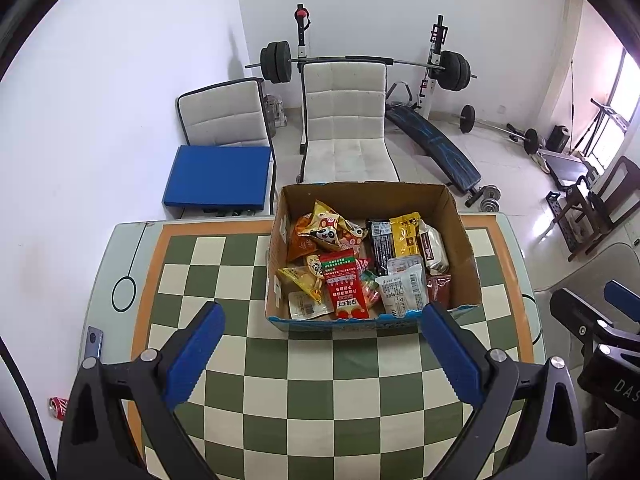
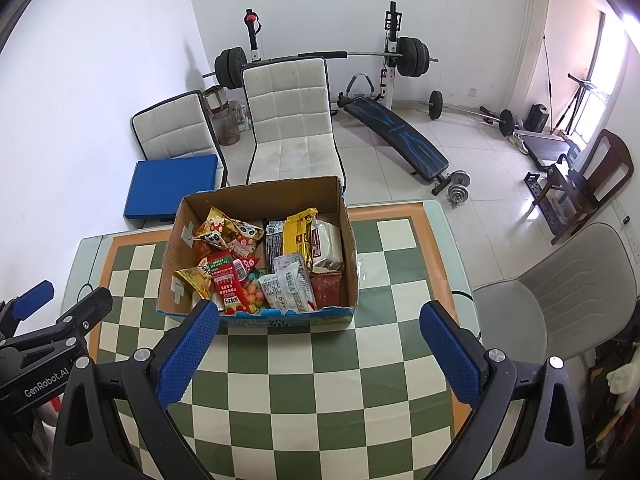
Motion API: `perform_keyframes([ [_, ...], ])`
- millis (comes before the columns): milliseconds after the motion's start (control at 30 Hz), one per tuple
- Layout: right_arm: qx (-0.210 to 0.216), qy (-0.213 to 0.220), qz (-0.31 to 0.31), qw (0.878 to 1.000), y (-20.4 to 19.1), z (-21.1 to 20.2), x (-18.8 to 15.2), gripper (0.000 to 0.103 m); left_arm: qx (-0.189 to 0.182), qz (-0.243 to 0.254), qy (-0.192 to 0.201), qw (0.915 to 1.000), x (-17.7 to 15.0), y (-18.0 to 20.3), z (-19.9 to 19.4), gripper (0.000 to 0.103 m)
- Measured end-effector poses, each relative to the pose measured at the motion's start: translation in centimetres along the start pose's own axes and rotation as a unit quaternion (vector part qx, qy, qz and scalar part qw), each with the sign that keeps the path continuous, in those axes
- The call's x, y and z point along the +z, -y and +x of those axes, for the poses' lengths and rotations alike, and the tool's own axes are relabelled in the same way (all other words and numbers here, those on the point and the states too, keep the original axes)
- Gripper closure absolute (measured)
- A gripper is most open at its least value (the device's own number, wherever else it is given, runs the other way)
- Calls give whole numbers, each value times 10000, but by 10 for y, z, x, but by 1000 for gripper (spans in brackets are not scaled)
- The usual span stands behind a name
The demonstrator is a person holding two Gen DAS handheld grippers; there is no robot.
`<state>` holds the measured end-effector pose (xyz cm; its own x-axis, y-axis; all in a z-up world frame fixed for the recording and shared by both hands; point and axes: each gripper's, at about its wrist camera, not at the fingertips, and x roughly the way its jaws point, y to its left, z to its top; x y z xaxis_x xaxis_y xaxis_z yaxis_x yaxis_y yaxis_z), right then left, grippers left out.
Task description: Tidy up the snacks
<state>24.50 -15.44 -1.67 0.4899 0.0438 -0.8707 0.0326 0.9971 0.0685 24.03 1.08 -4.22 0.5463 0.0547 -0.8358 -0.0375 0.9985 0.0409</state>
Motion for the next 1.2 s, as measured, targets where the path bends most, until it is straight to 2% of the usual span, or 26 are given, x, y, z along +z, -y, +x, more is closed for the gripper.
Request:
perform_keyframes([
  [1200,-31,-20,50,10000,2,5,-12,0,-1,10,-7,10000,-2,2,0,2],
])
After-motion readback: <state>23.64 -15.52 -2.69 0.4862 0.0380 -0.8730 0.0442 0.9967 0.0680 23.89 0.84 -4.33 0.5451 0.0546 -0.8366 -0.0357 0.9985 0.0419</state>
